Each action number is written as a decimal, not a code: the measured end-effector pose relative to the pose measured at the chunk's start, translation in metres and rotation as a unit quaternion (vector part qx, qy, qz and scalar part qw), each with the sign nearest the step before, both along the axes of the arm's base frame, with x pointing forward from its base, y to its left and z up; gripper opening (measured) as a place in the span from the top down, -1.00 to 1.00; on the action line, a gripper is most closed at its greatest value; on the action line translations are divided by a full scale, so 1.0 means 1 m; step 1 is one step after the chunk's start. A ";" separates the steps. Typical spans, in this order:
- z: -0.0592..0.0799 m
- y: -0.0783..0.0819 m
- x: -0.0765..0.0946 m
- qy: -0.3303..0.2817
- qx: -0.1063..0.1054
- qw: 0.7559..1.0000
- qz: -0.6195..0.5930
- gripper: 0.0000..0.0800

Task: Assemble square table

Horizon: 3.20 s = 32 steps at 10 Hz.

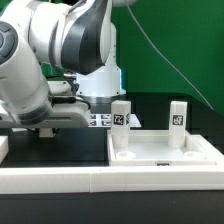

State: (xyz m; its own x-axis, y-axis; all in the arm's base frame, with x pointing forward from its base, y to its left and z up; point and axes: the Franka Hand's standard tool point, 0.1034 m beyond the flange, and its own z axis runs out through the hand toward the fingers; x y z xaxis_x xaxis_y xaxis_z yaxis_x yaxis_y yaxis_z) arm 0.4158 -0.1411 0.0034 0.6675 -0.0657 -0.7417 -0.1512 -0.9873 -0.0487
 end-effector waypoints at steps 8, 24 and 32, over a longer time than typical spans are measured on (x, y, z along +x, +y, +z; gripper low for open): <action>0.041 0.034 0.038 -0.026 0.009 0.999 0.033 0.27; 0.102 0.036 0.134 -0.365 -0.057 0.927 0.065 0.27; 0.125 0.063 0.176 -0.464 -0.078 0.879 0.075 0.27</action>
Offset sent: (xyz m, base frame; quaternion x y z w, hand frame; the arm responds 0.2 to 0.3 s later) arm 0.0010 0.0108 0.0012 -0.0464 0.0143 -0.0294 0.9984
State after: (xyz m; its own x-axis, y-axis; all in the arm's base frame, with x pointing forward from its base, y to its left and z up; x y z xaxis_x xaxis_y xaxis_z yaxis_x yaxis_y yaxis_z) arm 0.5923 -0.0781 0.1288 0.9903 0.0220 0.1368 0.0145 -0.9983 0.0556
